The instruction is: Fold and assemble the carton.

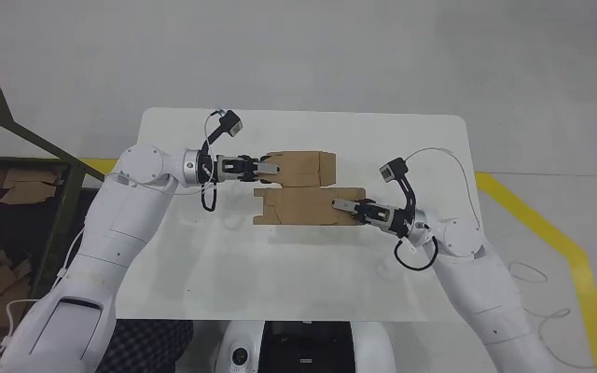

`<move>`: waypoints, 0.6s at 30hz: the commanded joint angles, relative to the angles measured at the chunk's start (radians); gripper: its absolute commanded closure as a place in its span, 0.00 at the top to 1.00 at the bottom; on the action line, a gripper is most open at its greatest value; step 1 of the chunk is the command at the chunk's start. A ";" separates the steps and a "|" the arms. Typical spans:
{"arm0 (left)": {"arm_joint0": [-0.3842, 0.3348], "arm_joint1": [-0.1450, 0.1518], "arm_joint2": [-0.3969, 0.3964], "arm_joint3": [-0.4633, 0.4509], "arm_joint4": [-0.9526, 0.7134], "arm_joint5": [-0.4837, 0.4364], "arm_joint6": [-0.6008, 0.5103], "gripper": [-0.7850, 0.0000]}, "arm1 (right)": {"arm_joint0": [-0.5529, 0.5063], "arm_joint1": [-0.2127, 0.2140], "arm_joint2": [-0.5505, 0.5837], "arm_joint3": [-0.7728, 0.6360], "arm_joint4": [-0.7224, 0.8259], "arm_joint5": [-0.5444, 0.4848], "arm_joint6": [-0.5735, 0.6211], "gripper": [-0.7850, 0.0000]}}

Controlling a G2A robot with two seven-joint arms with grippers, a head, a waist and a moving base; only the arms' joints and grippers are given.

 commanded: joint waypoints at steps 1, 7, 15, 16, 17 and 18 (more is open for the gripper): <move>0.000 -0.001 0.000 0.002 -0.010 0.002 -0.001 0.00 | -0.001 0.001 0.001 -0.002 -0.002 0.001 -0.002 0.39; 0.001 0.001 -0.012 0.001 -0.034 0.001 -0.011 0.00 | -0.009 0.004 0.022 0.012 -0.003 -0.005 -0.034 1.00; 0.010 0.004 -0.021 -0.023 -0.031 -0.004 -0.025 0.00 | -0.039 0.018 0.100 0.001 -0.053 -0.022 -0.119 1.00; 0.010 0.005 -0.021 -0.025 -0.029 -0.005 -0.026 0.00 | -0.044 0.020 0.107 -0.005 -0.050 -0.025 -0.119 1.00; 0.011 0.005 -0.020 -0.027 -0.027 -0.006 -0.027 0.00 | -0.050 0.022 0.118 -0.014 -0.049 -0.030 -0.117 1.00; 0.012 0.005 -0.020 -0.028 -0.026 -0.007 -0.028 0.00 | -0.056 0.024 0.128 -0.026 -0.044 -0.035 -0.112 1.00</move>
